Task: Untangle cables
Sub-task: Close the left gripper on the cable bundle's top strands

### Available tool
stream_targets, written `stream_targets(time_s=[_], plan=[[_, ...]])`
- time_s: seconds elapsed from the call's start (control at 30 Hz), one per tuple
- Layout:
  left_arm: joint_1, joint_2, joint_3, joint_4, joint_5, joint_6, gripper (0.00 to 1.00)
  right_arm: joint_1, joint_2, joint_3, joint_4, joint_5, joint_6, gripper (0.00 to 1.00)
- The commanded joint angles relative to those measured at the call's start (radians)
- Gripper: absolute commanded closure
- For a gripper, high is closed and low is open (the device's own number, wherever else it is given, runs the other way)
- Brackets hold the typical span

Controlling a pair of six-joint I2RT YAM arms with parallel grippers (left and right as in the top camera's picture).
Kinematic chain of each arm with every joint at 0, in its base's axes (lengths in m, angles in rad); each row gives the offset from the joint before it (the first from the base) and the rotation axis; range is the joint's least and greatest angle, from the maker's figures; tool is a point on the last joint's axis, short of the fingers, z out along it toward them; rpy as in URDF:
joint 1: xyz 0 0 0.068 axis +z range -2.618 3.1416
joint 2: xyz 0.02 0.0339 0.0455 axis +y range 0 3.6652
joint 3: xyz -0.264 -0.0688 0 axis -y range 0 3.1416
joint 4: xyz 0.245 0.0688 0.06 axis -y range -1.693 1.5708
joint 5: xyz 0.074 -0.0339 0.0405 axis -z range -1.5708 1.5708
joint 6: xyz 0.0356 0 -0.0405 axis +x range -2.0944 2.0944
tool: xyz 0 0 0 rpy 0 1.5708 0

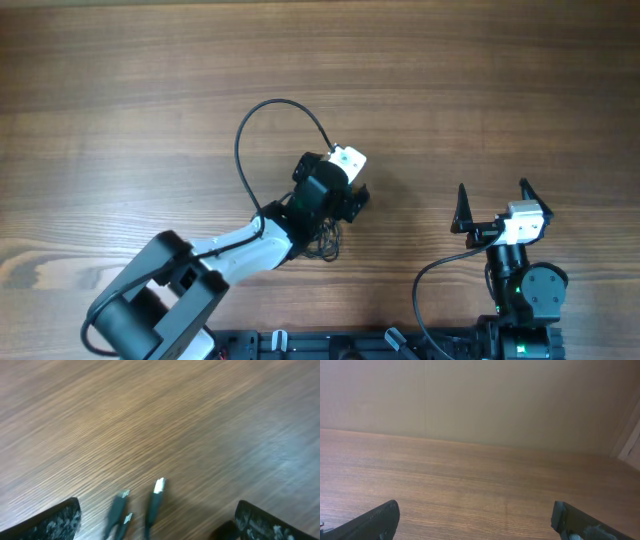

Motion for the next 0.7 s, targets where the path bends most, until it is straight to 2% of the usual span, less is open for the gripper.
stream_targets(time_s=[0.0, 0.07, 0.2, 0.3, 0.43, 0.53, 0.67], plan=[[-0.003, -0.148, 0.004, -0.079, -0.136, -0.112, 0.0, 0.005, -0.007, -0.001, 0.003, 0.01, 0.014, 0.0], [-0.003, -0.229, 0.004, -0.166, -0.134, -0.167, 0.0, 0.005, -0.007, -0.001, 0.003, 0.01, 0.014, 0.0], [-0.003, -0.39, 0.004, -0.435, -0.126, -0.309, 0.0, 0.005, -0.007, -0.001, 0.003, 0.01, 0.014, 0.0], [-0.003, -0.476, 0.004, -0.671, -0.03, -0.401, 0.0, 0.005, -0.007, -0.001, 0.003, 0.01, 0.014, 0.0], [-0.003, -0.473, 0.004, -0.85, 0.105, -0.573, 0.0, 0.005, -0.007, -0.001, 0.003, 0.01, 0.014, 0.0], [-0.005, -0.44, 0.003, -0.922, 0.137, -0.647, 0.0, 0.005, -0.007, -0.001, 0.003, 0.01, 0.014, 0.0], [-0.022, -0.374, 0.003, -0.931, 0.136, -0.7, 0.0, 0.005, -0.007, -0.001, 0.004, 0.01, 0.014, 0.0]])
